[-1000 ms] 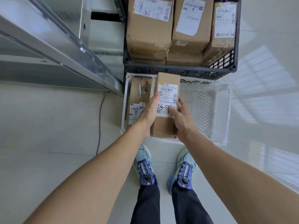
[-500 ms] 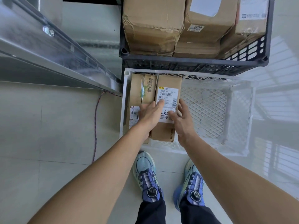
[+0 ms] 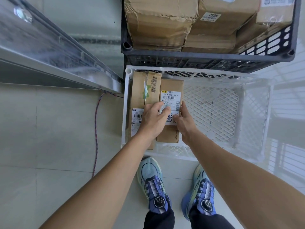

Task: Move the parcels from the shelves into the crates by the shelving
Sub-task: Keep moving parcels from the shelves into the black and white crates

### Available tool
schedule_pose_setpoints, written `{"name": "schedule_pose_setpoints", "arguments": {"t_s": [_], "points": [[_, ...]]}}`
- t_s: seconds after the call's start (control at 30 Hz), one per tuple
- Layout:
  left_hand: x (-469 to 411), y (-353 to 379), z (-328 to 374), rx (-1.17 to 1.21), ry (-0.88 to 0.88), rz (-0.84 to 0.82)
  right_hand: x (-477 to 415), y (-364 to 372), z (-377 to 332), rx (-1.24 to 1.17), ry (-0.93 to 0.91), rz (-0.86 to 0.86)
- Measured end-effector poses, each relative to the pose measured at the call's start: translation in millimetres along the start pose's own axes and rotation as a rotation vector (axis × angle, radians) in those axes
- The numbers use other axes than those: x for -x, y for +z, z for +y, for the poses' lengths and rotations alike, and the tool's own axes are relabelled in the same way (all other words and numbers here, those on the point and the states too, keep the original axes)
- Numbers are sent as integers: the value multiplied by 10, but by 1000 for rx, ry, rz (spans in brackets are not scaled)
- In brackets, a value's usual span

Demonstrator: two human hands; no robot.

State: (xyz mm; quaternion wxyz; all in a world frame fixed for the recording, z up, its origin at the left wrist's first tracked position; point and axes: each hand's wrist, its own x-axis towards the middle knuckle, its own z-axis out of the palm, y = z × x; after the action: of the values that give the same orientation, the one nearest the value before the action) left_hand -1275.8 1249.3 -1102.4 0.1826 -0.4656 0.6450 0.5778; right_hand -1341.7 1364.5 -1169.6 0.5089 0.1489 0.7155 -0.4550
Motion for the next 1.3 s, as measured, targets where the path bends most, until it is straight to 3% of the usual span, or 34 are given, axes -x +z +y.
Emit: {"name": "schedule_pose_setpoints", "arguments": {"t_s": [0.4,0.73,0.8,1.03,1.3], "points": [[-44,-79,-78,39,-3,10,14,74,-56,91,33,7],[195,-211,224,10,-26,-21,587,-39,-581,169,62,-16],[330,-288,389,-96,8,-23,788,-64,-768,275,32,-1],[1041,-631,1315,-672,237,16,1742,-270,-1699,978,-354,105],[2509,-1224,2796,-905,423,91,3194,-517,-2904,1082,-540,206]]}}
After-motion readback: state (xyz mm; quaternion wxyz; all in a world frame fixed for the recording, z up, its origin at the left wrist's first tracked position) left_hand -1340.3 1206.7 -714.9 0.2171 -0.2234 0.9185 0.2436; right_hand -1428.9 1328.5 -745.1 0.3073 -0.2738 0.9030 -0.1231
